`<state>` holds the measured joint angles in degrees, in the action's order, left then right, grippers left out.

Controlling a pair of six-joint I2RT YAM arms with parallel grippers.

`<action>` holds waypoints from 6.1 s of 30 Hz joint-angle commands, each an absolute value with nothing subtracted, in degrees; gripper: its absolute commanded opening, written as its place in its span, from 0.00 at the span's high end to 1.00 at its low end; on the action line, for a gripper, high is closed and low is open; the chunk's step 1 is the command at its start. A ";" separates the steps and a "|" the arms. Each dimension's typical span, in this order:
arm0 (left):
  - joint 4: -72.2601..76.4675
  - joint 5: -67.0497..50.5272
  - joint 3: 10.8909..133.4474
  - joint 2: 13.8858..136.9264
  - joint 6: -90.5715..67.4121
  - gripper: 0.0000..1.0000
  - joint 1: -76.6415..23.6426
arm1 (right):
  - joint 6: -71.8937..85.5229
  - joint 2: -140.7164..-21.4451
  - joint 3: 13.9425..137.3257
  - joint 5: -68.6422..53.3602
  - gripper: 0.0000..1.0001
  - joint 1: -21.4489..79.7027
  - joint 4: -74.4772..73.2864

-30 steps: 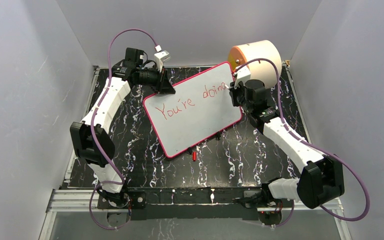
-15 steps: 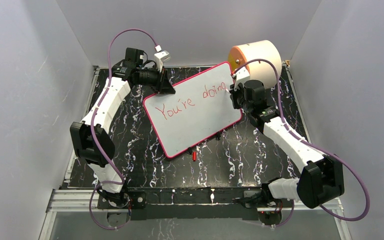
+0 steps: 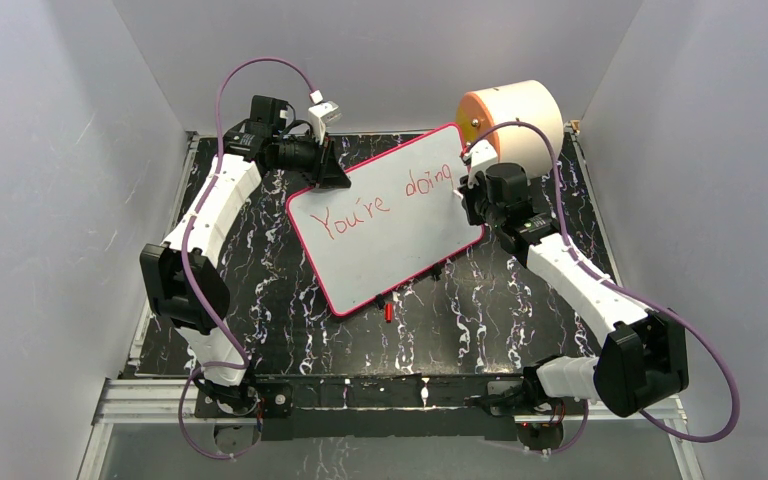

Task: Write a sentence on the whiteboard

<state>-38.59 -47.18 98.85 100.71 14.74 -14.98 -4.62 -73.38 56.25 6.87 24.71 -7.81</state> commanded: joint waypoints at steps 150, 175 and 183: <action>31.13 -23.12 14.58 45.92 -37.76 1.00 -12.13 | -3.98 -66.45 52.07 35.65 1.00 71.47 -4.80; 31.18 -23.12 14.59 45.97 -37.81 1.00 -12.22 | -5.83 -75.97 55.86 36.88 1.00 72.14 1.14; 31.03 -23.29 14.59 45.88 -37.95 1.00 -12.22 | -6.13 -77.68 56.67 38.36 1.00 72.16 2.05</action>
